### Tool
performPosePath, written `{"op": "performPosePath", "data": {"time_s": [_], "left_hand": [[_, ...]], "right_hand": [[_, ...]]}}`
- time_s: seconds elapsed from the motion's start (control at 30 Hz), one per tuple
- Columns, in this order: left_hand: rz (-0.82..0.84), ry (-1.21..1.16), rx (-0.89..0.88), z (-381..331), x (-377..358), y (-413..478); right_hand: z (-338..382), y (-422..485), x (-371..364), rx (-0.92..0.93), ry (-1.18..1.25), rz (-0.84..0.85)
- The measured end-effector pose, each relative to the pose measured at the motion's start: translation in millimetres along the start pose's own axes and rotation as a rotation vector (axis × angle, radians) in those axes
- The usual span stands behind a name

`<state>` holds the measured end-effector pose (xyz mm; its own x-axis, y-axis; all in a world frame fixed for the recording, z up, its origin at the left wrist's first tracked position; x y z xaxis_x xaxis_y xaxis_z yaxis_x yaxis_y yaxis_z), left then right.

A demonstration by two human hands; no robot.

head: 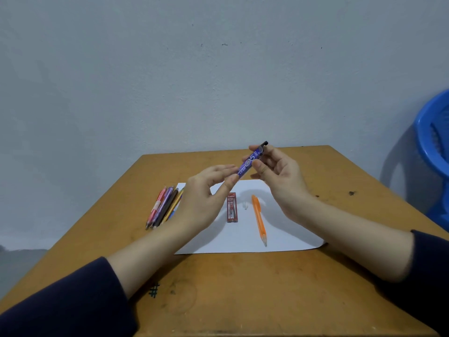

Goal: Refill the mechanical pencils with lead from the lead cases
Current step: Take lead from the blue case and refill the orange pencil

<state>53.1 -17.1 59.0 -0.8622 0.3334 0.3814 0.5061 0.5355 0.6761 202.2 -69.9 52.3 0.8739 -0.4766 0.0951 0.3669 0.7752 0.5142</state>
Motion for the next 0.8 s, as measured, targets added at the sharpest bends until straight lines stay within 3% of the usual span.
{"op": "performPosePath", "data": {"time_s": [0.17, 0.37, 0.57, 0.8], "left_hand": [[-0.039, -0.37, 0.275, 9.9, -3.1, -1.6], [-0.066, -0.669, 0.392, 10.9, -9.0, -1.7], [-0.148, -1.102, 0.761, 18.6, -14.2, -9.8], [-0.185, -1.236, 0.866, 17.3, -10.7, -11.3]], "right_hand": [[15.1, -3.6, -1.6, 0.265, -0.361, 0.013], [21.9, -11.3, -11.8, 0.565, -0.751, -0.014], [25.2, -9.8, -7.8, 0.632, -0.856, -0.05], [27.3, -8.6, -4.3, 0.716, -0.912, -0.035]]}}
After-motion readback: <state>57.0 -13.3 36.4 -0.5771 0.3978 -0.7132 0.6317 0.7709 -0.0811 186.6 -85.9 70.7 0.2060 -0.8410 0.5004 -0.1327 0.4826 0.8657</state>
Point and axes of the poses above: each hand's wrist, its own y-axis towards the middle knuckle, its own x-axis out of the back of the hand, z = x × y, the point moved 7 cm from there along y, towards the middle knuckle, and after that the axes turned 7 degrees about -y, right-handed, at the moved point
